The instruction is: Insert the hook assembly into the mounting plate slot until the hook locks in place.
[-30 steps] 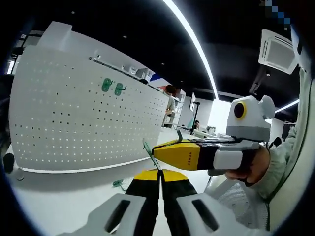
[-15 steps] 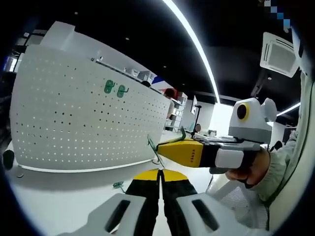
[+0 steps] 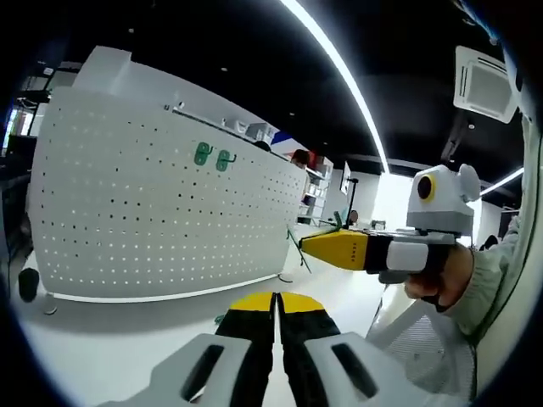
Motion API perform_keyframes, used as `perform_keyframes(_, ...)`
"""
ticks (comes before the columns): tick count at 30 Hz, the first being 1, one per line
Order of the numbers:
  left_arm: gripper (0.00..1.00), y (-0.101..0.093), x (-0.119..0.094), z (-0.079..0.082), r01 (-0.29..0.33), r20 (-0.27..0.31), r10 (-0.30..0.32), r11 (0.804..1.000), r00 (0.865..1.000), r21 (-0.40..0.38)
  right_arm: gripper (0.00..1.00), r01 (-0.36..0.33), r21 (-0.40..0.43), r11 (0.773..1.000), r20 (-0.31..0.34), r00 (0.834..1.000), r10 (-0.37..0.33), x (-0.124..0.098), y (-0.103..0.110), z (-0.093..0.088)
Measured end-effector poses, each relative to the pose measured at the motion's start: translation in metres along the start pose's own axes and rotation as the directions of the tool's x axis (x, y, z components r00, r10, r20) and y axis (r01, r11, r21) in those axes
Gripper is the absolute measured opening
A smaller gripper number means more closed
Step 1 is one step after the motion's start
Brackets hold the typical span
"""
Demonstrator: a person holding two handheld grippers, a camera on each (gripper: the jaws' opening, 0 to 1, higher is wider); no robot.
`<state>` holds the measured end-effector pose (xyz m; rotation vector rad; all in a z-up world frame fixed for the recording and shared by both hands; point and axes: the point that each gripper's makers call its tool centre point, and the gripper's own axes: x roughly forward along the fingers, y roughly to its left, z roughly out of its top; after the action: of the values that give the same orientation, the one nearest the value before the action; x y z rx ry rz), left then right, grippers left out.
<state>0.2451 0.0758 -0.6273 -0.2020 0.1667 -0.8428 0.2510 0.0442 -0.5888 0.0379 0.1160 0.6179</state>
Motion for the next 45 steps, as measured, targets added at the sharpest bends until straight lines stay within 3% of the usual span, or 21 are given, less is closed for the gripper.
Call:
perform_keyframes(16,0.32,0.023,-0.005,-0.006,-0.094,-0.031,0.096,0.995,0.995,0.036,0.00,0.078,0.036,0.996,0.057,0.995,-0.080,0.000,-0.031,0.013)
perform_keyframes(26,0.40,0.031,-0.009,-0.012,-0.129,-0.055,0.131,0.991,0.990,0.041,0.00,0.157,0.068,0.985,0.104,0.981,-0.164,0.004,-0.070,0.027)
perform_keyframes(34,0.44,0.035,-0.010,-0.013,-0.144,-0.060,0.145,0.989,0.988,0.029,0.00,0.234,0.108,0.966,0.163,0.955,-0.250,0.008,-0.107,0.048)
perform_keyframes(45,0.45,0.043,-0.014,-0.016,-0.164,-0.075,0.165,0.986,0.983,0.020,0.00,0.322,0.129,0.938,0.294,0.891,-0.346,0.026,-0.149,0.092)
